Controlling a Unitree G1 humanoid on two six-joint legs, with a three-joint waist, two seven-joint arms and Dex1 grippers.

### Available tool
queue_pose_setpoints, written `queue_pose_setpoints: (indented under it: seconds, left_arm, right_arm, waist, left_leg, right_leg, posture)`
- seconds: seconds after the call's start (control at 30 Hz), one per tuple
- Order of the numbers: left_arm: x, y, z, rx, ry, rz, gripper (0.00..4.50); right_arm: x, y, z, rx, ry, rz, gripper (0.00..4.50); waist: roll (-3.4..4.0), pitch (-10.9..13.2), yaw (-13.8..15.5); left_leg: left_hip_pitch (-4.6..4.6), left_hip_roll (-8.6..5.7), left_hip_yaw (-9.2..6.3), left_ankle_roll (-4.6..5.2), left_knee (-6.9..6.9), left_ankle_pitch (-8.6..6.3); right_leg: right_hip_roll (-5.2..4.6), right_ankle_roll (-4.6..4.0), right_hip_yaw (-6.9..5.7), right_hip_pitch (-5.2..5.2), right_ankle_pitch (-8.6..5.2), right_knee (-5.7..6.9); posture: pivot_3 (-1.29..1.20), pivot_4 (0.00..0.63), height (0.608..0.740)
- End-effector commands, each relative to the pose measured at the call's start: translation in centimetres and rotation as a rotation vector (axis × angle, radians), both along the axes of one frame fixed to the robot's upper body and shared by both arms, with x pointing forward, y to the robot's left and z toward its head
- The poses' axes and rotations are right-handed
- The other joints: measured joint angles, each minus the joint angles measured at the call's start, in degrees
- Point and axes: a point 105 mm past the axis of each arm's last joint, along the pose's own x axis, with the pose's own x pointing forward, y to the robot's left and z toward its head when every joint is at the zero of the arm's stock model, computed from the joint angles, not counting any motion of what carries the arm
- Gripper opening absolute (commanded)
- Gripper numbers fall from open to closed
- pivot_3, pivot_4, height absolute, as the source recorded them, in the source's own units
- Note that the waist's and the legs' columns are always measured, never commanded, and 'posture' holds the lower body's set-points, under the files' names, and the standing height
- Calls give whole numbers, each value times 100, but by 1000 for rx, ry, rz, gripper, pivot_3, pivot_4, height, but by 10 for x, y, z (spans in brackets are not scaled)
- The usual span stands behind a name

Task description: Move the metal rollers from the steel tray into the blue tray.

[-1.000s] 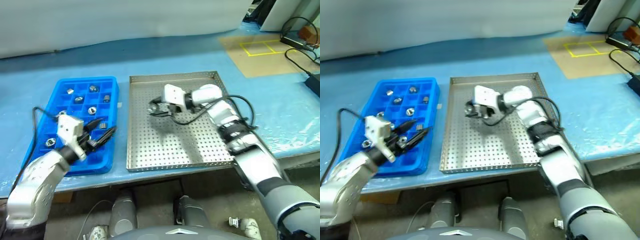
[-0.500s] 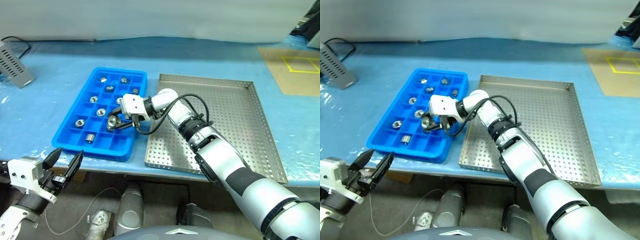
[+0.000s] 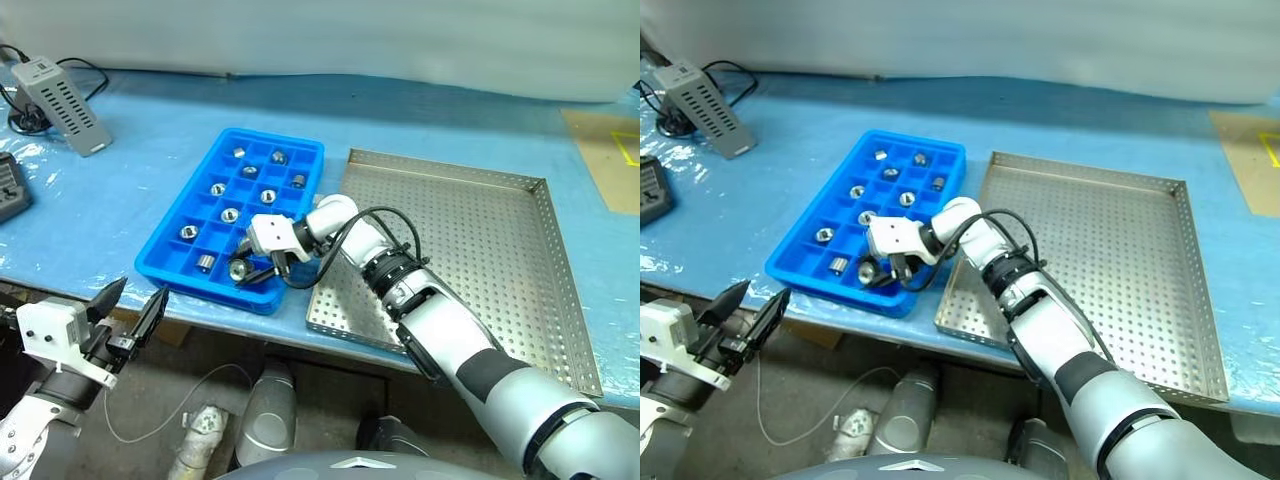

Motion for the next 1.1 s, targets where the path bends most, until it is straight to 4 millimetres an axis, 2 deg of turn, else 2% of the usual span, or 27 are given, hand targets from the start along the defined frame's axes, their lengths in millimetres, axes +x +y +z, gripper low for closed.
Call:
queue_pose_setpoints:
  seconds: [0.03, 0.17, 0.33, 0.43, 0.53, 0.63, 0.73, 0.9, 1.0, 1.1]
  left_arm:
    - [5, -1, 3, 9, -8, -15, 3547]
    - [14, -4, 4, 11, -10, -43, 3547]
    - [21, -8, 7, 5, -12, -71, 3547]
    - [25, -12, 10, 2, -15, -97, 3547]
    - [31, -17, 11, 5, -12, -128, 3547]
    - [40, -24, 14, 5, -19, -177, 3547]
    - [54, -31, 14, 13, -18, -229, 3547]
    - [103, -49, 16, 30, -34, -323, 3547]
    - [133, -74, 18, 24, -39, -432, 3547]
    - [156, -96, 22, 27, -58, -501, 3547]
  right_arm:
    - [-3, -3, 6, 7, -37, 42, 1631]
    - [-5, -10, 2, 4, -34, 61, 1631]
    - [4, -13, 2, 1, -43, -13, 3226]
    - [6, -22, 9, 11, -43, -17, 3226]
    - [21, -35, 26, 52, -56, -98, 3226]
    - [41, -49, 54, 149, -34, -230, 3226]
    - [62, -67, 75, 254, -51, -394, 3226]
    - [88, -121, 85, 410, -139, -743, 3226]
    - [90, -156, 77, 471, -156, -949, 3226]
    - [88, -180, 64, 483, -170, -1108, 3226]
  waist:
    - [0, 0, -6]
    - [-1, -1, -37]
    - [-2, -2, -142]
    - [-2, -2, -162]
    - [-2, -2, -174]
    - [-2, -2, -212]
    - [-2, -2, -309]
    - [-4, -7, -620]
    - [-8, -8, -895]
    - [-9, -9, -1308]
  left_leg:
    - [0, 1, 0, -1, 0, 1]
    - [5, 6, 0, -10, 1, 6]
    - [7, 5, 0, -11, 5, 7]
    - [15, 5, 0, -12, 6, 8]
    - [23, 5, 0, -16, 7, 10]
    - [22, 6, 0, -23, 12, 15]
    - [17, 10, -1, -33, 33, 22]
    - [13, 21, 17, -85, 50, 53]
    - [3, 13, 14, -87, 88, 55]
    - [-1, 8, 16, -92, 106, 59]
  right_leg:
    - [3, 2, 0, 0, 1, 0]
    - [17, 18, 4, 0, 11, 2]
    - [17, 17, 5, 4, 11, 8]
    - [17, -2, 9, 9, 0, 18]
    - [18, -3, 11, 14, 0, 23]
    - [21, -4, 9, 14, 2, 29]
    - [57, -12, 11, 15, 10, 30]
    - [84, -1, 9, 16, 24, 57]
    - [79, 1, 11, 7, 25, 106]
    - [76, 8, 21, 0, 30, 123]
  posture:
    - [570, 150, 740]
    - [545, 150, 740]
    - [521, 150, 740]
    - [492, 150, 740]
    - [465, 150, 740]
    - [402, 150, 740]
    - [328, 150, 740]
    - [131, 150, 740]
    - [37, 150, 740]
    - [-54, 150, 740]
